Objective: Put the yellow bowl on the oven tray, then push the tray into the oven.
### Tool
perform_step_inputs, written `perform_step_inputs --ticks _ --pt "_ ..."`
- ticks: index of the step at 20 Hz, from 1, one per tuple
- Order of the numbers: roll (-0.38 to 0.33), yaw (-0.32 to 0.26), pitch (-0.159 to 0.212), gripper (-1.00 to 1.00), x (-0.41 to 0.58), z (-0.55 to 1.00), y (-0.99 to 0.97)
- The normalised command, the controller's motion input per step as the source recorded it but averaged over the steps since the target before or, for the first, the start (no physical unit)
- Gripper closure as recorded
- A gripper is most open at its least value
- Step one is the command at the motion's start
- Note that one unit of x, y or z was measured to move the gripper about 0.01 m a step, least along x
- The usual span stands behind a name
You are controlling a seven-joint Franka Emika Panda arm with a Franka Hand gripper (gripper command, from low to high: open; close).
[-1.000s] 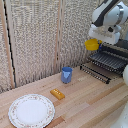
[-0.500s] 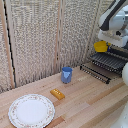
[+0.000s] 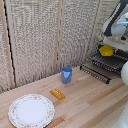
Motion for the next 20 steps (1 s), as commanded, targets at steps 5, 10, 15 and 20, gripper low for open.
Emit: perform_step_inputs --ticks 5,10,15,20 --pt "0.01 -0.019 0.002 1.0 0.089 -0.06 -0.41" --pt "0.041 -0.059 0.012 1.0 0.155 0.0 -0.63" --pt "0.031 -0.009 0.0 -1.0 0.016 0.0 -0.24" --pt "-0.004 0.0 0.057 -1.0 0.02 0.09 0.0"
